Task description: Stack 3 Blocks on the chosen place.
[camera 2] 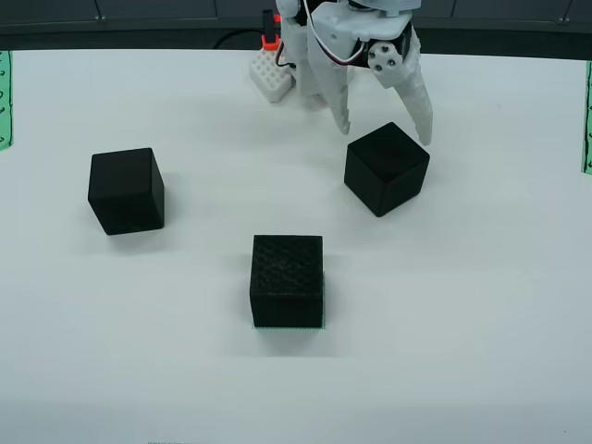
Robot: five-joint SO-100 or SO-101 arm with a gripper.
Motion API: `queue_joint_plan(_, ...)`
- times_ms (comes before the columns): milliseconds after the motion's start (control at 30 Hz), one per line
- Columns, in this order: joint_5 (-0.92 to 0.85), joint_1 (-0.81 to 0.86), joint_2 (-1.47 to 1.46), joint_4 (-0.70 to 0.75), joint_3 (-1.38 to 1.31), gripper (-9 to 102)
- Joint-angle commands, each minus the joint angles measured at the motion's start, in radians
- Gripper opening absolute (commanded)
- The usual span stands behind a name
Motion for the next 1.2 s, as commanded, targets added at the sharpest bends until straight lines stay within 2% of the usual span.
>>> queue_joint_plan(0,-0.011,-0.002,0.037,0.000,0.021,34)
queue_joint_plan(667,0.006,0.017,0.048,-0.155,0.141,33)
queue_joint_plan(1167,0.032,-0.006,0.091,-0.179,0.193,33)
